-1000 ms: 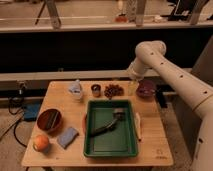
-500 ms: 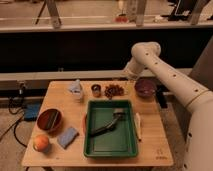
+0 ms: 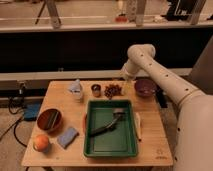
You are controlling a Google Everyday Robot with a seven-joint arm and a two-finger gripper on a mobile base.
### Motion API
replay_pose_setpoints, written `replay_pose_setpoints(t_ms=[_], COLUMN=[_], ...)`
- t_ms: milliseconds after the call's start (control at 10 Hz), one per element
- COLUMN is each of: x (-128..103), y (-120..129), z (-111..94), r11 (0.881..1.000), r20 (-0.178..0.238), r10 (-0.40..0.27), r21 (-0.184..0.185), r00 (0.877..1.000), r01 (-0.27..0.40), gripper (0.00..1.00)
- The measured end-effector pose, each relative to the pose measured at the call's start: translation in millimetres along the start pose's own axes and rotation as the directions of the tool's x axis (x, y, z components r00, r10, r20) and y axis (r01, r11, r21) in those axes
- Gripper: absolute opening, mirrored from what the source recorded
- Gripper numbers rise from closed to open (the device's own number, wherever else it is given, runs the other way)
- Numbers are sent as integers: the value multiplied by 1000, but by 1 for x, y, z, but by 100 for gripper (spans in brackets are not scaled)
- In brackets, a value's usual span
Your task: Place grapes in tray
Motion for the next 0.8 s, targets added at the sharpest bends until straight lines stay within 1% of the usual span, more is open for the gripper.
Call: replay_pose_setpoints(t_ms=[300, 500, 800], x=[2, -2, 0], y=[-7, -11, -14], z=[16, 28, 42], r11=[1000, 1000, 1000], r20=[0, 2, -3], r10=[10, 10, 14], r21=[-4, -13, -21], r00=[1000, 1000, 1000], r01=[-10, -10, -14], gripper=[80, 80, 80])
